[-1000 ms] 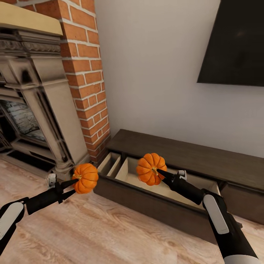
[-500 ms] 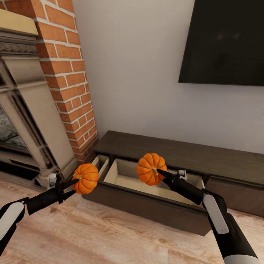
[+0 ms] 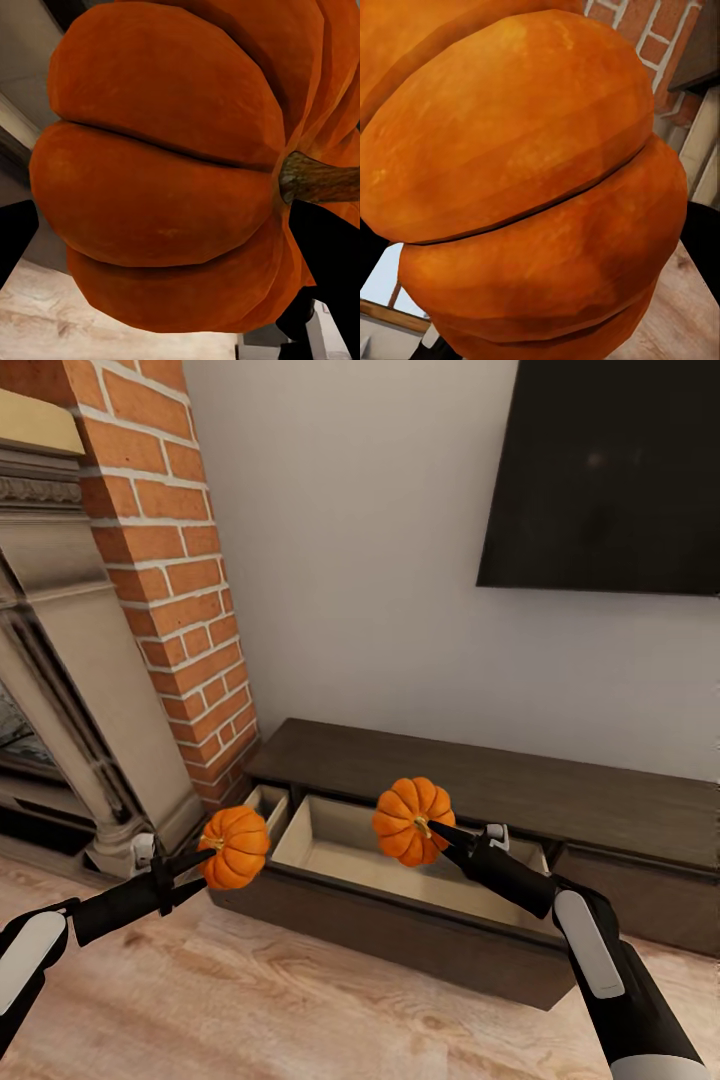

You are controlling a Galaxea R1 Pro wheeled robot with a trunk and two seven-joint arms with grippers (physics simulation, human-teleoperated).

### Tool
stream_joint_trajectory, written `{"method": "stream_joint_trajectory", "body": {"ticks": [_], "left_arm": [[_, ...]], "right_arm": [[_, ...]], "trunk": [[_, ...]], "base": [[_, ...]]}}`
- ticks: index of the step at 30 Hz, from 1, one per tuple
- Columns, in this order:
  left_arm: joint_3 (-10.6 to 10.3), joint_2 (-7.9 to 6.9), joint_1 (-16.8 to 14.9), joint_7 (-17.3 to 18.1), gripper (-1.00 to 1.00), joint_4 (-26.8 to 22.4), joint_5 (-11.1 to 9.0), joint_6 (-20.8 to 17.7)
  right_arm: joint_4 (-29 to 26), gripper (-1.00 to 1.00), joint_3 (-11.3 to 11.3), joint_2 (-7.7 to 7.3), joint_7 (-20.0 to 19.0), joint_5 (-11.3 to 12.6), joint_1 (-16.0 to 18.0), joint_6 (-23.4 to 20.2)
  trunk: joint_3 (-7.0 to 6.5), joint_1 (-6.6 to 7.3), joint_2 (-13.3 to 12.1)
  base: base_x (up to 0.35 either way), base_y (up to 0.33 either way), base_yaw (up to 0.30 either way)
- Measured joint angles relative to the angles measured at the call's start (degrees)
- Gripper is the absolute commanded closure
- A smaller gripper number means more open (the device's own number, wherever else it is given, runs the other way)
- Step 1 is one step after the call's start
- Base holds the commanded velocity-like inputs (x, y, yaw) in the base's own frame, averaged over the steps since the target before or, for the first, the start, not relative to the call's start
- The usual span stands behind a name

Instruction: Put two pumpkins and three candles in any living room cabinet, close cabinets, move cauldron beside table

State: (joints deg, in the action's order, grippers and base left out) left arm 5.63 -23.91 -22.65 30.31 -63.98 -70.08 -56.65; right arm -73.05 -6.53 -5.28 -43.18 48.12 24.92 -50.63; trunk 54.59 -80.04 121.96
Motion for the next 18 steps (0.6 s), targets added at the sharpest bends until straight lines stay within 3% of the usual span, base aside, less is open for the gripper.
{"method": "stream_joint_trajectory", "body": {"ticks": [10, 18], "left_arm": [[-0.01, 0.0, 0.01, -0.01, 1.0, -0.01, -0.05, -0.01], [-0.09, 0.0, -0.01, 0.0, 1.0, 0.01, 0.02, 0.01]], "right_arm": [[0.01, 1.0, 0.0, 0.01, -0.08, 0.03, 0.0, -0.03], [2.07, 1.0, -0.05, 0.04, -3.89, -0.22, -0.02, 0.11]], "trunk": [[0.0, 0.0, 0.0], [-0.16, 0.0, 0.0]], "base": [[0.004, -0.007, -0.066], [0.002, 0.0, -0.211]]}}
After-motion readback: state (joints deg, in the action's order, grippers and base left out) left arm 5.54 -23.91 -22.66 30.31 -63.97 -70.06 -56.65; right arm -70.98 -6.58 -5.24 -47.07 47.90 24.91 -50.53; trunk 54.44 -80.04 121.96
